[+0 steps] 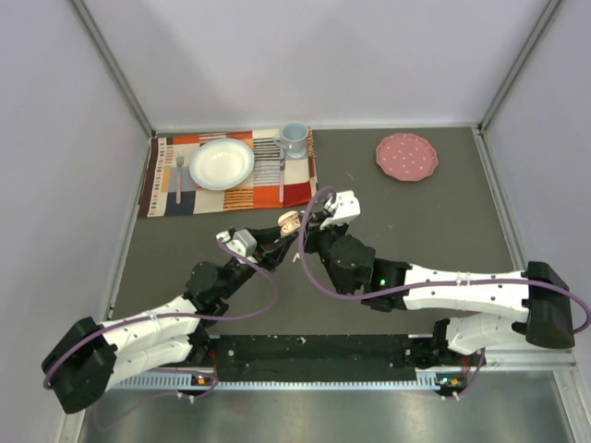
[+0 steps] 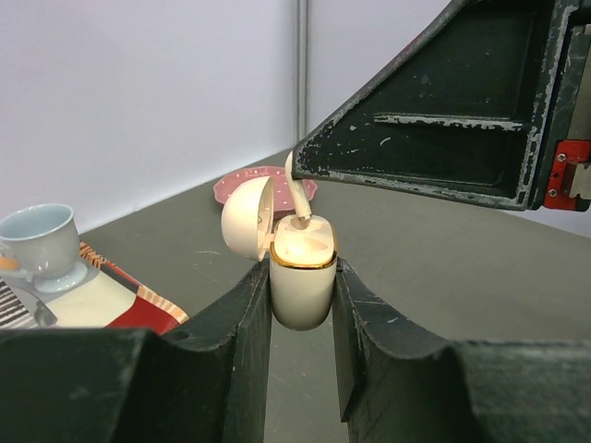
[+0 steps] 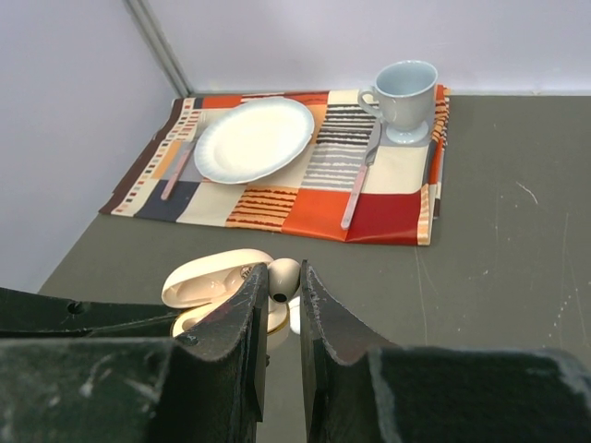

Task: Insert the wireless bluetooth earbuds into the charging case
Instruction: Insert the right earbud into the right side groove of the charging case.

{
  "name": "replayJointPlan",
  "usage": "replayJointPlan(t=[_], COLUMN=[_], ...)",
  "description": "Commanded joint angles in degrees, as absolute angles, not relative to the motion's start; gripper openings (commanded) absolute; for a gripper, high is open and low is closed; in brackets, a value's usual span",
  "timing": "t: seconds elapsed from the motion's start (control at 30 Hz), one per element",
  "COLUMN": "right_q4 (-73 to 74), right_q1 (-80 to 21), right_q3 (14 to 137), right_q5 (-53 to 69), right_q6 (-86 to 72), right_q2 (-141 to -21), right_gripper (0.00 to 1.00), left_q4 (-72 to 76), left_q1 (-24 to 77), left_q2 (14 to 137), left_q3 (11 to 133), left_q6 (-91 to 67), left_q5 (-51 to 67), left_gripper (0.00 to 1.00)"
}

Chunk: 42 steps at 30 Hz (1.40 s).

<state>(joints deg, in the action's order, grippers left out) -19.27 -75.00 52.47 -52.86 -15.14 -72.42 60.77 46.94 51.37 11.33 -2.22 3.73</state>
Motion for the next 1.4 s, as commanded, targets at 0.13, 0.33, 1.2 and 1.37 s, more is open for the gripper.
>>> replayJointPlan(t=[0.13,0.33,1.2,1.37], right_q4=[-20.47,-20.65,-19.95,-18.63], right_q1=[-75.85,-76.20,-77.34,-77.26], right_q3=[51.86,51.33,51.33,51.77], right_q5=[-53.44,-53.18,-54.57,-57.91], right_q6=[-13.36,-13.10,-13.97,-14.50], right_q2=[-73.92,-73.65,-75.23,-75.41], right_gripper=[0.00,0.00,0.00,0.00], left_q4=[64.77,64.07,64.07,65.39], left_q1=[47.20,47.20,47.20,47.20], left_q2=[50.54,50.19,48.87,48.60], left_q3=[13.09,13.10,12.13,11.34], left_q6=[-2.99,-2.99,-2.99,-2.90], left_q5=[3.08,1.58,0.53,0.53], left_gripper=[0.00,0.00,0.00,0.00])
